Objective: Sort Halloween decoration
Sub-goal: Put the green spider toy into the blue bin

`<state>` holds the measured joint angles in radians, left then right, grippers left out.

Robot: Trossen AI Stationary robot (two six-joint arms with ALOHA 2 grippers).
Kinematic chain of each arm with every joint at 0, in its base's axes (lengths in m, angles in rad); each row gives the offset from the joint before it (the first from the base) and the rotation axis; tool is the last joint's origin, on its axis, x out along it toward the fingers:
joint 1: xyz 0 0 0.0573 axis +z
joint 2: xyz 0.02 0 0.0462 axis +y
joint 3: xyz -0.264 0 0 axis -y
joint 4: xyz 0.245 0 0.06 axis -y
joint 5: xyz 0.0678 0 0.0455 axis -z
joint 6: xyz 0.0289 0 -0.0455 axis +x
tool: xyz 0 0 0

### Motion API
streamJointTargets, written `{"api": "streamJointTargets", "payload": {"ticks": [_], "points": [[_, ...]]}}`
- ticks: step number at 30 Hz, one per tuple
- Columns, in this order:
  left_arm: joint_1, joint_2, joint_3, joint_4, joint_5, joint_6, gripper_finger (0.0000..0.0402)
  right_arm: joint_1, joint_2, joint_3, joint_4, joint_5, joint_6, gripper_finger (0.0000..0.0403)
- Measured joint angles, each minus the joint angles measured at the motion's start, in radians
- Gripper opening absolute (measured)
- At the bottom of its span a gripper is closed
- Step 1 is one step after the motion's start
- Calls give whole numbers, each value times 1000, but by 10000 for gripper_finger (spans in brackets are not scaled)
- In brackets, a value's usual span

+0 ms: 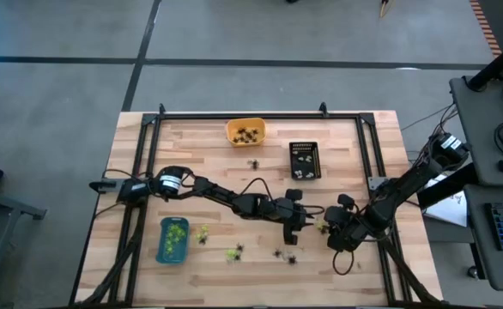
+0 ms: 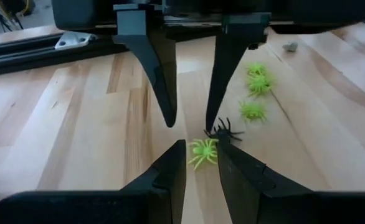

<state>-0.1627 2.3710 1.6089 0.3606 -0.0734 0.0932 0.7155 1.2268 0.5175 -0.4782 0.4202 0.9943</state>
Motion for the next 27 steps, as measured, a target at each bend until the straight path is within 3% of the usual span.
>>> {"api": "streamJointTargets", "payload": {"ticks": [9,15,22,27], "points": [[0,-130,-1,-214,-122,64,75,-1,111,17,48,37,0,137],[-2,-155,-3,-249,-121,82,75,-8,121,34,50,132,29,137],[-17,-151,-30,-272,-100,78,75,-6,42,35,50,130,40,137],[-20,-131,-34,-265,-37,41,75,-11,-4,35,48,121,154,135]]}}
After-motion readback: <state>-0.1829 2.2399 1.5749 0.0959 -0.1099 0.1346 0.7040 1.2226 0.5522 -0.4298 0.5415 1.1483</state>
